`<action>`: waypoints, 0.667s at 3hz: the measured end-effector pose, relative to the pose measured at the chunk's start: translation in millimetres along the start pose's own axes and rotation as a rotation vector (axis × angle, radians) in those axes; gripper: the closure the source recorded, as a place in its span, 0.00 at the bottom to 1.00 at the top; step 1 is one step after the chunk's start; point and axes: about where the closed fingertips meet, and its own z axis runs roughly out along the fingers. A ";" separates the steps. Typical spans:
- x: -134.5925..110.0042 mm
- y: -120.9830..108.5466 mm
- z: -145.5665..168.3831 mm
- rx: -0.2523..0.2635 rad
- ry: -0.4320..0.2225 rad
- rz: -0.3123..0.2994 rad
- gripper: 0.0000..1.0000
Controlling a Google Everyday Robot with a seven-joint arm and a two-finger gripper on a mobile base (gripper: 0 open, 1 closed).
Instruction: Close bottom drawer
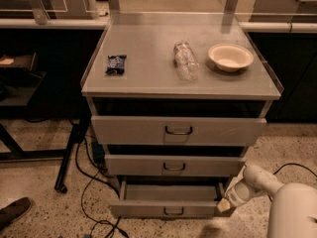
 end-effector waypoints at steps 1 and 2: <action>22.8 -6.5 -19.9 0.005 0.017 0.083 1.00; 63.9 2.8 -23.1 -0.023 0.091 0.180 1.00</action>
Offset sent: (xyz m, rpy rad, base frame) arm -0.0909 -0.0515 0.0220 -0.0528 0.2479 -0.1809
